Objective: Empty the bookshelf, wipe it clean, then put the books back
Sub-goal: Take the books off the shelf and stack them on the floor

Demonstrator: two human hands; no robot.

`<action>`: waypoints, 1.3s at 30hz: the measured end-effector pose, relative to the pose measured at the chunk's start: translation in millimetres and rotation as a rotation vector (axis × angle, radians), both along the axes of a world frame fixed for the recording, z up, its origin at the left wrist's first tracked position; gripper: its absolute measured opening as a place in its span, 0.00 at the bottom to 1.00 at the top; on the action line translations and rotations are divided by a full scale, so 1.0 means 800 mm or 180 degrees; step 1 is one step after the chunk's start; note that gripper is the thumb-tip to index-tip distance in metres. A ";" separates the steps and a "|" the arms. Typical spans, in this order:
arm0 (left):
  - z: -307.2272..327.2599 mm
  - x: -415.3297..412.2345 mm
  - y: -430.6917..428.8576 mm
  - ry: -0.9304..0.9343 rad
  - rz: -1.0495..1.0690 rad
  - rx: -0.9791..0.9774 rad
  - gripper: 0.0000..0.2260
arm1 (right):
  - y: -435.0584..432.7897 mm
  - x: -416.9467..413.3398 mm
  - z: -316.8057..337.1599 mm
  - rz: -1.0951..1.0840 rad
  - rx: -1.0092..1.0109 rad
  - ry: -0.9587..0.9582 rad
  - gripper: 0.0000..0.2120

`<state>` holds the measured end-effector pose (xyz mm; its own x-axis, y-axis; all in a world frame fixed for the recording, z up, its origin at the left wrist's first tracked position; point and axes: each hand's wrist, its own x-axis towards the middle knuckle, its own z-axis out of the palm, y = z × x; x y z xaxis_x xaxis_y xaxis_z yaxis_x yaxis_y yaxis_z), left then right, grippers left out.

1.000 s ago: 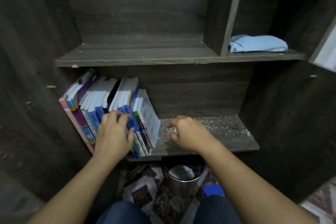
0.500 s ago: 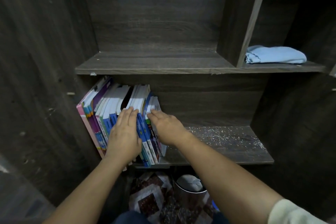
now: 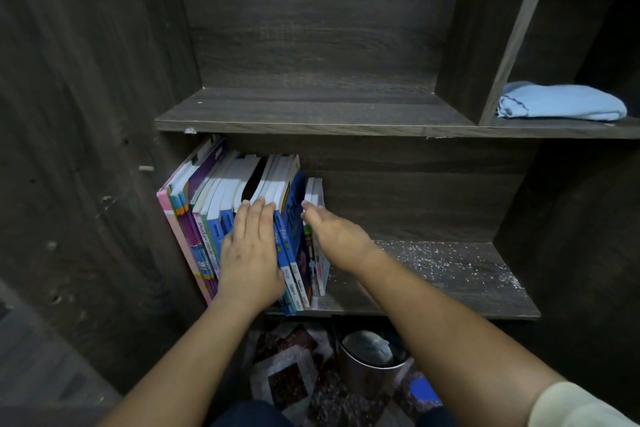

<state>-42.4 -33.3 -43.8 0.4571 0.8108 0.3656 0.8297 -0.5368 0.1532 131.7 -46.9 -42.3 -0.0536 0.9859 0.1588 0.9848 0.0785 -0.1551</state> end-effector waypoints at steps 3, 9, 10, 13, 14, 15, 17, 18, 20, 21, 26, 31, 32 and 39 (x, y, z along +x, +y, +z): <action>0.001 0.002 0.000 -0.0010 0.0029 0.0005 0.48 | 0.002 0.005 -0.001 0.0056 0.0007 -0.0071 0.29; 0.000 0.004 -0.001 0.0032 0.0104 0.0001 0.49 | 0.010 0.005 0.002 0.0116 0.0044 -0.0477 0.25; 0.000 0.004 -0.001 0.0037 0.0111 -0.0003 0.49 | 0.012 0.005 0.001 0.0060 0.0104 -0.0548 0.24; 0.000 0.005 -0.002 0.0063 0.0141 -0.0012 0.49 | 0.015 0.003 -0.009 0.0014 0.0216 -0.0669 0.23; -0.001 0.005 -0.001 0.0071 0.0151 -0.0003 0.49 | 0.015 0.002 -0.013 0.0040 0.0253 -0.0716 0.22; -0.001 0.005 -0.002 0.0079 0.0152 0.0000 0.49 | 0.013 0.003 -0.018 0.0073 0.0309 -0.0775 0.21; -0.002 0.005 -0.001 0.0074 0.0139 0.0023 0.49 | 0.014 0.006 -0.026 0.0152 0.0446 -0.0971 0.19; -0.003 0.004 -0.001 0.0059 0.0131 0.0029 0.49 | 0.015 0.008 -0.030 0.0181 0.0471 -0.1149 0.18; -0.003 0.005 -0.001 0.0051 0.0130 0.0024 0.48 | 0.021 0.012 -0.035 0.0206 0.0483 -0.1555 0.17; -0.003 0.005 0.000 0.0057 0.0131 0.0018 0.48 | 0.025 0.013 -0.034 0.0215 0.0519 -0.1804 0.16; -0.005 0.004 0.000 0.0066 0.0121 0.0059 0.49 | 0.034 0.024 -0.019 0.0321 0.0388 -0.2367 0.20; -0.007 0.013 -0.006 0.0123 0.0267 0.0498 0.48 | 0.025 0.049 0.023 0.0078 0.1056 -0.2316 0.17; -0.007 0.020 -0.010 0.0125 0.0313 0.0572 0.50 | 0.020 0.056 0.033 0.0014 0.1420 -0.2194 0.14; 0.009 0.082 -0.041 -0.0396 -0.0131 -0.0172 0.32 | -0.057 0.093 0.082 -0.0256 0.2729 -0.1731 0.10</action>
